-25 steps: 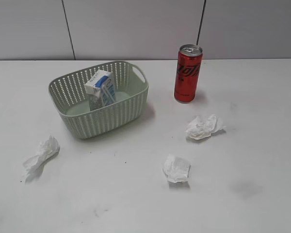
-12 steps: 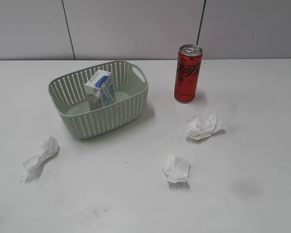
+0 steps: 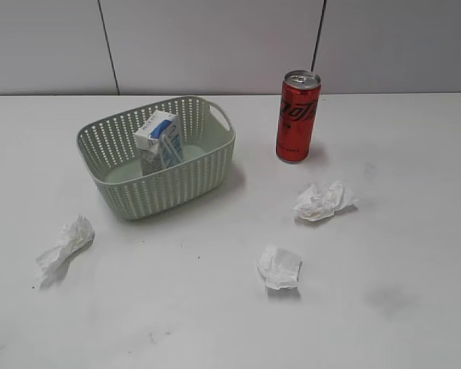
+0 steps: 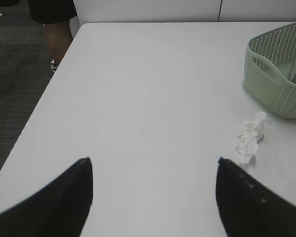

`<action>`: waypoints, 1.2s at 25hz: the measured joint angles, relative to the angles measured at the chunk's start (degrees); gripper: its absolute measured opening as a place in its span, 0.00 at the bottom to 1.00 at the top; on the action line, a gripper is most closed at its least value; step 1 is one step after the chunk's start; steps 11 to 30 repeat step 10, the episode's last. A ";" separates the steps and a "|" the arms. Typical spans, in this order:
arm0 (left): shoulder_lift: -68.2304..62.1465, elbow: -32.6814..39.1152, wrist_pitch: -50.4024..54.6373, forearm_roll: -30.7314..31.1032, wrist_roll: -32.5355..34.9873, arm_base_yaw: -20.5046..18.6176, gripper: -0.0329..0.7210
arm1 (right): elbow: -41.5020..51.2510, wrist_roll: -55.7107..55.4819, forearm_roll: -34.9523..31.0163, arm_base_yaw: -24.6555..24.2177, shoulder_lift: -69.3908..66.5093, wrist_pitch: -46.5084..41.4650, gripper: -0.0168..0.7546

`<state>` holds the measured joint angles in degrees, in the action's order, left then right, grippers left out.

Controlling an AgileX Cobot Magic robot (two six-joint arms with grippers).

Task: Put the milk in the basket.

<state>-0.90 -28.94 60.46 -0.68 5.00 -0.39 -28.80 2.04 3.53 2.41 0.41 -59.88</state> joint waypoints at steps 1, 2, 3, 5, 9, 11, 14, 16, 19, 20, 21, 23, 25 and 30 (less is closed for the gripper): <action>0.00 0.00 0.00 0.00 0.16 0.00 0.81 | 0.00 0.00 0.00 0.00 0.00 0.00 0.78; 0.00 0.00 0.00 0.00 0.16 0.00 0.81 | 0.00 0.00 0.00 0.00 0.00 0.00 0.78; 0.00 0.00 0.00 -0.06 0.16 0.00 0.81 | 0.00 0.00 0.00 0.00 0.00 0.00 0.78; 0.00 0.00 0.00 -0.06 0.16 0.00 0.81 | 0.00 0.00 0.00 0.00 0.00 0.00 0.78; 0.00 0.00 0.00 -0.06 0.16 0.00 0.81 | 0.00 0.00 0.00 0.00 0.00 0.00 0.78; 0.22 0.00 0.00 -0.06 0.16 0.00 0.81 | 0.00 0.00 0.00 0.00 0.00 0.00 0.78; 0.22 0.00 0.00 -0.06 0.16 0.00 0.81 | 0.00 0.00 0.00 0.00 0.00 0.00 0.78; 0.22 0.00 0.00 -0.06 0.16 0.00 0.81 | 0.00 0.00 0.00 0.00 0.00 0.00 0.78; 0.22 0.00 0.00 -0.06 0.16 0.00 0.81 | 0.00 0.00 0.00 0.00 0.00 0.00 0.78; 0.22 0.00 0.00 -0.06 0.16 0.00 0.81 | 0.00 0.00 0.00 0.00 0.00 0.00 0.78; 0.22 0.00 0.00 -0.06 0.16 0.00 0.81 | 0.00 0.00 0.00 0.00 0.00 0.00 0.78; 0.22 0.00 0.00 -0.06 0.16 0.00 0.81 | 0.00 0.00 0.00 0.00 0.00 0.00 0.78; 0.22 0.00 0.00 -0.06 0.16 0.00 0.81 | 0.00 0.00 0.00 0.00 0.00 0.00 0.78; 0.22 0.00 0.00 -0.06 0.16 0.00 0.81 | 0.00 0.00 0.00 0.00 0.00 0.00 0.78</action>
